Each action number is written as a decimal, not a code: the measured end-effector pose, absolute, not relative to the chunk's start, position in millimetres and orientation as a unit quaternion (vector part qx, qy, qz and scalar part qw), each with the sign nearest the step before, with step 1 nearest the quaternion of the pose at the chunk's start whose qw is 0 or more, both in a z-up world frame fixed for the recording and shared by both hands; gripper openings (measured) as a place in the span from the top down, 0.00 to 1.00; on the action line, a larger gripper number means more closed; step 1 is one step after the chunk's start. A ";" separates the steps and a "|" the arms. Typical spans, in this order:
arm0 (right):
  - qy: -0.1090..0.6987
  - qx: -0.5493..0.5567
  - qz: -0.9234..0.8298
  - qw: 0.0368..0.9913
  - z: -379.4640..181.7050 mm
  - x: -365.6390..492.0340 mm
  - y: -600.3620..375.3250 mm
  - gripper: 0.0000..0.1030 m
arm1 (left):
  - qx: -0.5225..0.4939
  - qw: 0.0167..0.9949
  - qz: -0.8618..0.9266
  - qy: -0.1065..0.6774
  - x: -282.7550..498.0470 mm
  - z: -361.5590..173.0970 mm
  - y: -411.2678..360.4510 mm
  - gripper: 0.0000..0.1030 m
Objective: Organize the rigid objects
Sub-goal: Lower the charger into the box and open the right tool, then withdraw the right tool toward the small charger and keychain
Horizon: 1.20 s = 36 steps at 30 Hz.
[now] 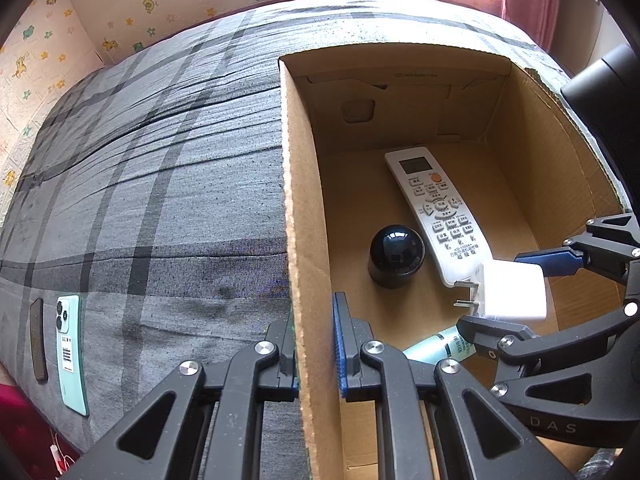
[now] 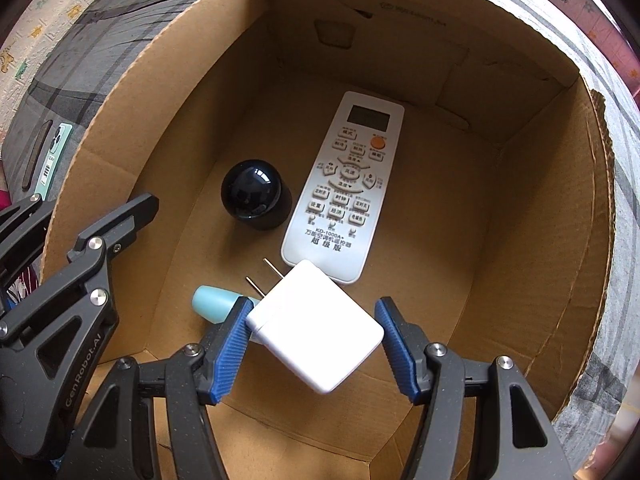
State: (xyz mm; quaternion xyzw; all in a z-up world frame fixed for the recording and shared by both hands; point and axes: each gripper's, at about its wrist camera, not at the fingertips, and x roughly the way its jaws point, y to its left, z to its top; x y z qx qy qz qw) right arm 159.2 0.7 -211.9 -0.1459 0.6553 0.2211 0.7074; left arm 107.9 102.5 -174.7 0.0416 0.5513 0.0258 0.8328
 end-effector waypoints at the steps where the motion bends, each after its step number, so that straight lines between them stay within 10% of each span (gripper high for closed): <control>1: 0.655 -0.146 0.223 0.707 -211.4 158.9 1.1 0.35 | 0.041 0.833 0.026 0.551 107.9 -174.5 102.6 0.86; 36: 0.571 -0.135 0.234 0.775 -128.7 130.6 -26.5 0.07 | 0.037 0.832 0.028 0.554 109.4 -175.1 104.0 0.86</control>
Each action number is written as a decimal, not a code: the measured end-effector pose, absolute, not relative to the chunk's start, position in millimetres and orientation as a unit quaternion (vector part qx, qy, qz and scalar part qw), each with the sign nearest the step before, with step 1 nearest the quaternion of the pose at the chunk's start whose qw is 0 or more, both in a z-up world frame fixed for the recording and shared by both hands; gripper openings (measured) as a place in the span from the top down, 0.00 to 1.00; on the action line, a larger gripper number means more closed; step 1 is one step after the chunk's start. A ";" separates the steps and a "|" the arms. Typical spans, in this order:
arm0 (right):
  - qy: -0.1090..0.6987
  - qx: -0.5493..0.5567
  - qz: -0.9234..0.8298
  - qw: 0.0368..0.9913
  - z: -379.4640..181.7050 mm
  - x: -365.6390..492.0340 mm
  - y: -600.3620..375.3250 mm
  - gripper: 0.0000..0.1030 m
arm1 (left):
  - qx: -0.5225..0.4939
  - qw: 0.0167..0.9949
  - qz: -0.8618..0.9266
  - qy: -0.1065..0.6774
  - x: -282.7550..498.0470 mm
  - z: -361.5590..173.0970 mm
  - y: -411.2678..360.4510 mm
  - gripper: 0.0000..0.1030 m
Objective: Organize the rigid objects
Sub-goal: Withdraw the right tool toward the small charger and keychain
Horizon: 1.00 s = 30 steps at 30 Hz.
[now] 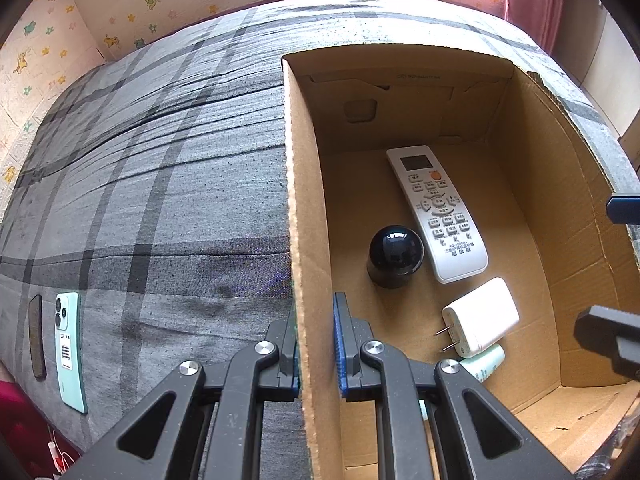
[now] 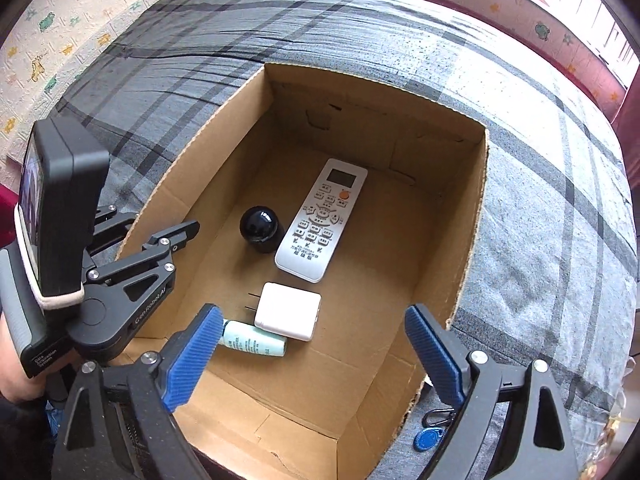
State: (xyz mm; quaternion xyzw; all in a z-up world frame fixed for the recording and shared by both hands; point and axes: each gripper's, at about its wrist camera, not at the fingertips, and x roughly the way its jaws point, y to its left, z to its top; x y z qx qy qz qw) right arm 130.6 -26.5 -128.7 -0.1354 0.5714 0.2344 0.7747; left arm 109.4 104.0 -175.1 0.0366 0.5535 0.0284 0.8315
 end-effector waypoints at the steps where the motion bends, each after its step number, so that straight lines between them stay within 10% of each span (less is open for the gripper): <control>1: 0.569 -0.134 0.230 0.778 -128.1 131.0 -29.2 0.06 | 0.037 0.832 0.029 0.553 109.0 -175.1 103.8 0.86; 30: 0.566 -0.061 0.091 0.817 -129.0 119.7 -173.8 0.00 | 0.038 0.831 0.032 0.554 109.2 -175.2 102.9 0.86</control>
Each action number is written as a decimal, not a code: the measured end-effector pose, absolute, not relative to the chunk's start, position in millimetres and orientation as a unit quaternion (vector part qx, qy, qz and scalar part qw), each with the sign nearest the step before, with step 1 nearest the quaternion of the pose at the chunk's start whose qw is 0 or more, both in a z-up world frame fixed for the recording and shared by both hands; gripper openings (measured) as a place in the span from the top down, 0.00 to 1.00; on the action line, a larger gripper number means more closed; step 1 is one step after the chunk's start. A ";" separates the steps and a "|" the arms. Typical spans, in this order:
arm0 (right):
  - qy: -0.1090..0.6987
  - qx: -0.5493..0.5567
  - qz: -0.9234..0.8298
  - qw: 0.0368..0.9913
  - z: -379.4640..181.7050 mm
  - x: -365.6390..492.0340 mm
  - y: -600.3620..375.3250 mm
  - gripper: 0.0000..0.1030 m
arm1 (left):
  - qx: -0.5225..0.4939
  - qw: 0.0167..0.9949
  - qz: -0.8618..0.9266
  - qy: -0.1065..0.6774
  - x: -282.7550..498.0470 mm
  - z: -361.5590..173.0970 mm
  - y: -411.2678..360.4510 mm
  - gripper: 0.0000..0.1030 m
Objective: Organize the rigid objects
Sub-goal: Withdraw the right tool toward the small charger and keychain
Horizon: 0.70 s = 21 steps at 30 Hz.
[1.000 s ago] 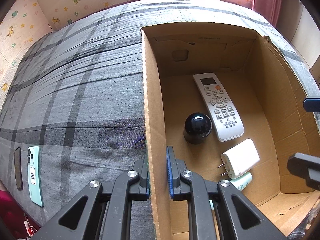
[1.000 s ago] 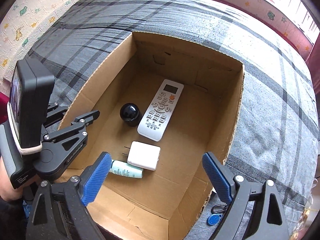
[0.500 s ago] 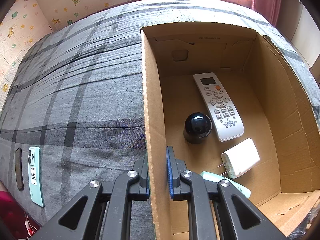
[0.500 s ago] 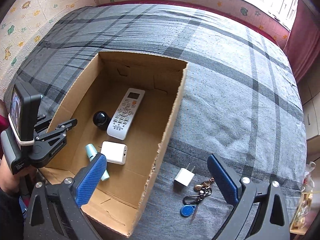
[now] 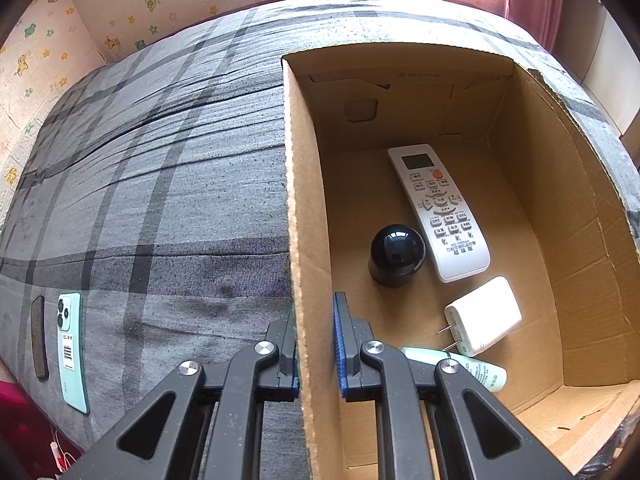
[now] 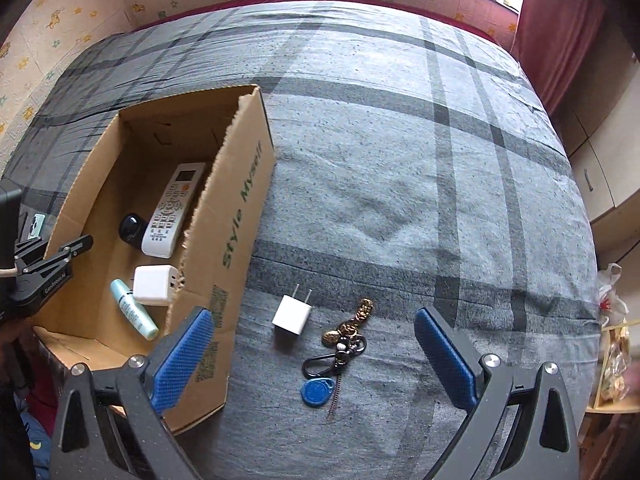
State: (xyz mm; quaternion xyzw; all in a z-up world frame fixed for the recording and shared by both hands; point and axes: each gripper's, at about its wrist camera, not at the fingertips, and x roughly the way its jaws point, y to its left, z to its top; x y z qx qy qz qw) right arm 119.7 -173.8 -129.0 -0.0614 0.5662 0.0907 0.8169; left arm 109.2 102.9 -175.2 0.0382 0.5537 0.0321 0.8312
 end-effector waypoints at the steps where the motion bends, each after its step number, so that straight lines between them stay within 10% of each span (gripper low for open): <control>1: 0.569 -0.056 0.086 0.816 -133.5 119.3 -177.5 0.00 | 0.039 0.831 0.032 0.554 109.1 -175.0 102.5 0.86; 21: 0.622 -0.040 0.023 0.781 -229.0 116.7 -213.5 0.01 | 0.042 0.832 0.032 0.553 108.4 -175.3 100.9 0.86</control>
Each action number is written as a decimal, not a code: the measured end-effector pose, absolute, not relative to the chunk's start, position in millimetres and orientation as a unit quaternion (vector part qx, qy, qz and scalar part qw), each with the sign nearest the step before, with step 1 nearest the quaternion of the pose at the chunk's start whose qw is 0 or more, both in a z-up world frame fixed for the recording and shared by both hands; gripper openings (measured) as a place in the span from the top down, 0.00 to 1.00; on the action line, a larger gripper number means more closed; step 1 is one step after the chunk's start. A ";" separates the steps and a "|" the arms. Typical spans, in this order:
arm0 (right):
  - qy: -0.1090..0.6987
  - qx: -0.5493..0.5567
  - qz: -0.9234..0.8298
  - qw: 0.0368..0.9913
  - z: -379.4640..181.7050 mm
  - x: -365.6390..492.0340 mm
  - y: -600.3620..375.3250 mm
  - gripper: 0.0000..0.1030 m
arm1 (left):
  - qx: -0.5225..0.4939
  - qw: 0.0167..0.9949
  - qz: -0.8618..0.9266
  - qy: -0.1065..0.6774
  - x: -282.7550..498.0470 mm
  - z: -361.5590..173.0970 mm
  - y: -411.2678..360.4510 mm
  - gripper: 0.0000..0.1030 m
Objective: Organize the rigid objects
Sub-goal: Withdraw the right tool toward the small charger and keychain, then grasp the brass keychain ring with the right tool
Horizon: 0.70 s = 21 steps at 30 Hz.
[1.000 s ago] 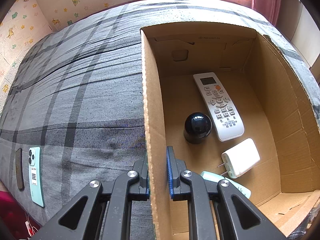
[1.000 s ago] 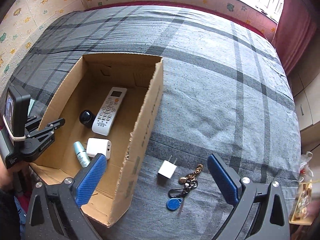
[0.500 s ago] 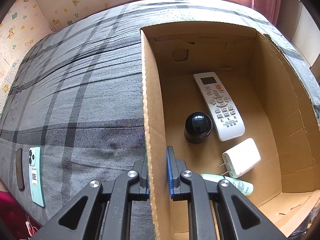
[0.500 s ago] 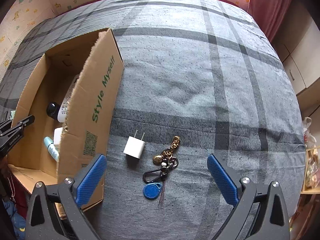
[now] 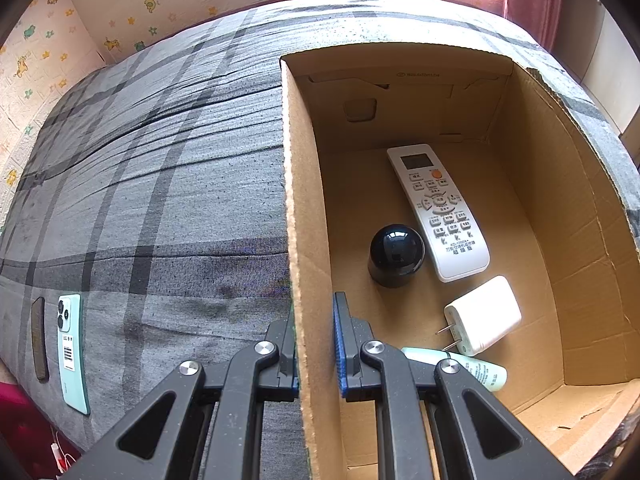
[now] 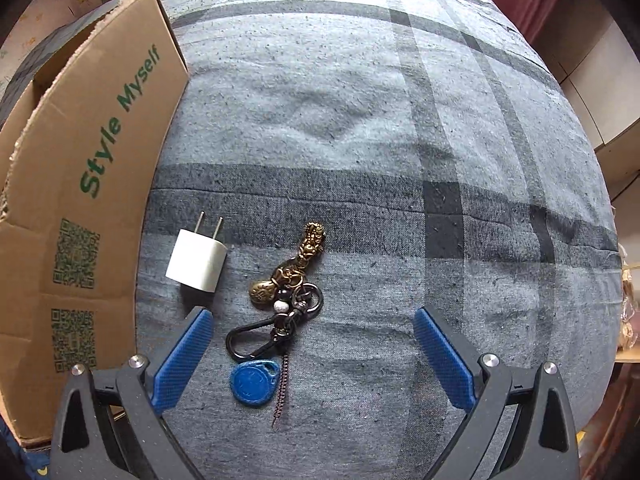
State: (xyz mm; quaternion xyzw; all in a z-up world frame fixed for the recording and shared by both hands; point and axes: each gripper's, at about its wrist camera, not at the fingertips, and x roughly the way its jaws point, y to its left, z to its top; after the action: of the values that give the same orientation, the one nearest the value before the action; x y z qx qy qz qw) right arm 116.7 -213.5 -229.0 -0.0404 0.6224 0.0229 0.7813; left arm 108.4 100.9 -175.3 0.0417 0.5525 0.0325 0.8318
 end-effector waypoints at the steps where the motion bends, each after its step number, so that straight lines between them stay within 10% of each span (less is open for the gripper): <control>1: 0.624 -0.038 0.022 0.780 -232.3 117.6 -214.6 0.01 | 0.044 0.832 0.033 0.552 108.2 -175.7 100.3 0.86; 21: 0.630 -0.030 0.010 0.776 -271.8 134.3 -222.4 0.01 | 0.041 0.831 0.032 0.553 109.3 -177.1 100.8 0.86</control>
State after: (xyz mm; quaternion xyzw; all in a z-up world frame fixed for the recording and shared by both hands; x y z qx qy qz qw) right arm 134.3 -222.4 -271.8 -0.0303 0.6299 0.0100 0.7760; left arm 109.3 100.8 -177.1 0.0413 0.5534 0.0322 0.8313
